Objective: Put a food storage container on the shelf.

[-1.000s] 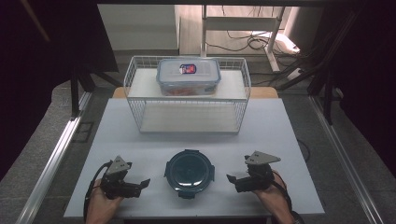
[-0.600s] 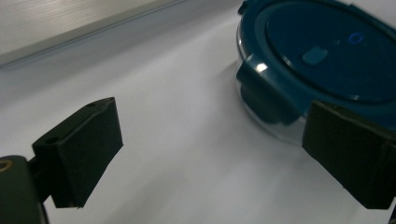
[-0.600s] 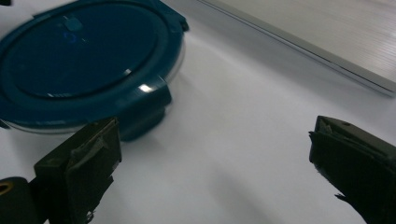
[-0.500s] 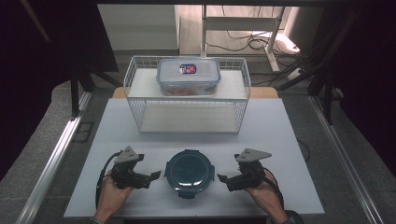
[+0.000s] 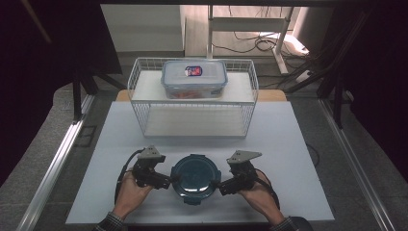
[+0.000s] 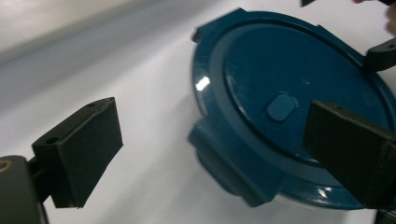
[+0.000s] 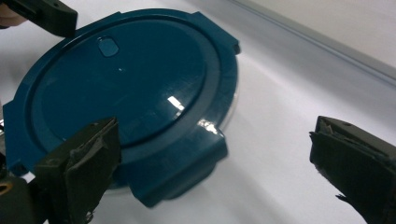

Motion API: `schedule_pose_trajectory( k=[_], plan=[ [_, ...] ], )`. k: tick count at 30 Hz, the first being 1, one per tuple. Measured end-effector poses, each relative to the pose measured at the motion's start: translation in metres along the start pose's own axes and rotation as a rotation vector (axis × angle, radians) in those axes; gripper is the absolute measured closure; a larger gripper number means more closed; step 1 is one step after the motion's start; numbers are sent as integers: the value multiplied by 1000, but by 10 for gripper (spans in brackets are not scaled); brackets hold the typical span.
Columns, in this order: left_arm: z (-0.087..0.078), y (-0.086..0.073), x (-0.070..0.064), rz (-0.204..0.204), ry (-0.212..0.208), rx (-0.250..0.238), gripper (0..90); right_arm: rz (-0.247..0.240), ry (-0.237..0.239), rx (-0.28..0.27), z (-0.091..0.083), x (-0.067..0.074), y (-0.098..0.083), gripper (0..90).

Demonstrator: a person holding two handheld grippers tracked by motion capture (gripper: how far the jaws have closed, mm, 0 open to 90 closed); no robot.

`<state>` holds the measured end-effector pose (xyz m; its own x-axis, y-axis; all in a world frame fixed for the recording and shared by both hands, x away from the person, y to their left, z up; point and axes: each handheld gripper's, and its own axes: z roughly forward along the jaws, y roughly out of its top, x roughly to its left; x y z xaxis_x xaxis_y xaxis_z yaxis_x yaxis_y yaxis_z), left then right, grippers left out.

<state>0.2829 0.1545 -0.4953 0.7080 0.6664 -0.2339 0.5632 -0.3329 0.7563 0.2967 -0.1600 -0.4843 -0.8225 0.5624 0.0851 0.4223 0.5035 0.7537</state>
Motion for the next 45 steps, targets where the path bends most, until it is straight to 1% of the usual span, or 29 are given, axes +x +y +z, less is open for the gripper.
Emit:
schedule_pose_trajectory(
  k=[1, 2, 3, 4, 5, 7, 8, 9, 10, 12, 13, 14, 16, 17, 19, 20, 21, 22, 23, 25, 26, 28, 29, 30, 33, 34, 35, 38, 45],
  plan=[
    [2, 0, 0, -3, -14, 10, 45, 0, 0, 0, 0, 0, 0, 19],
    [6, -1, 0, -5, -35, 46, 35, 9, 10, 15, 2, 1, 0, 15],
    [6, -1, 0, -5, -35, 46, 28, 9, 10, 15, 2, 1, 0, 15],
    [7, -2, 1, -14, -62, 53, 19, 30, 24, 26, 4, 1, -2, 8],
    [7, -4, 2, -25, -83, 49, 19, 30, 24, 26, 4, 1, -2, 8],
    [8, -4, 3, -40, -118, 63, 25, 75, 69, 39, 5, 0, -3, 0],
    [9, -4, 3, -45, -134, 72, 35, 123, 112, 58, 8, -1, -4, 0],
    [10, -5, 3, -51, -143, 82, 35, 123, 112, 58, 8, -1, -4, 0],
    [10, -5, 3, -65, -164, 89, 50, 157, 147, 74, 10, -1, -5, 0],
    [13, -6, 3, -86, -208, 111, 54, 171, 161, 81, 11, -1, -5, 5],
    [14, -7, 3, -93, -231, 126, 62, 190, 177, 89, 12, -2, -5, 16],
    [16, -9, 2, -98, -263, 148, 88, 228, 209, 103, 13, -5, -6, 49],
    [14, -10, 2, -101, -255, 142, 103, 276, 252, 116, 15, -7, -8, 98],
    [14, -10, 2, -101, -255, 142, 114, 276, 252, 116, 15, -7, -8, 98],
    [11, -11, 5, -120, -271, 141, 140, 316, 298, 126, 15, -9, -9, 185],
    [7, -14, 10, -150, -291, 127, 206, 322, 298, 132, 14, -8, -9, 209],
    [7, -14, 10, -150, -291, 127, 241, 322, 298, 132, 14, -8, -9, 209],
    [5, -17, 12, -167, -303, 117, 241, 323, 299, 135, 14, -8, -8, 222],
    [3, -19, 15, -183, -313, 109, 277, 325, 301, 133, 12, -9, -8, 247],
    [-1, -22, 17, -215, -323, 92, 371, 352, 322, 121, 8, -14, -8, 338],
    [-3, -23, 18, -234, -327, 82, 371, 352, 322, 121, 8, -14, -8, 338],
    [-7, -27, 20, -279, -339, 55, 437, 379, 339, 111, 4, -17, -10, 402],
    [-8, -29, 20, -297, -347, 45, 479, 399, 349, 99, 0, -18, -11, 460],
    [-9, -30, 20, -315, -351, 33, 479, 399, 349, 99, 0, -18, -11, 460],
    [-12, -32, 17, -319, -343, 23, 504, 424, 348, 98, -4, -16, -11, 494],
    [-13, -33, 15, -325, -342, 15, 520, 452, 354, 97, -6, -16, -11, 519],
    [-15, -34, 14, -325, -340, 9, 520, 452, 354, 97, -6, -16, -11, 519],
    [-18, -37, 11, -330, -340, 4, 533, 496, 370, 86, -7, -17, -13, 544],
    [-19, -43, 9, -346, -336, 0, 517, 462, 348, 83, -10, -10, -9, 546]
  ],
)
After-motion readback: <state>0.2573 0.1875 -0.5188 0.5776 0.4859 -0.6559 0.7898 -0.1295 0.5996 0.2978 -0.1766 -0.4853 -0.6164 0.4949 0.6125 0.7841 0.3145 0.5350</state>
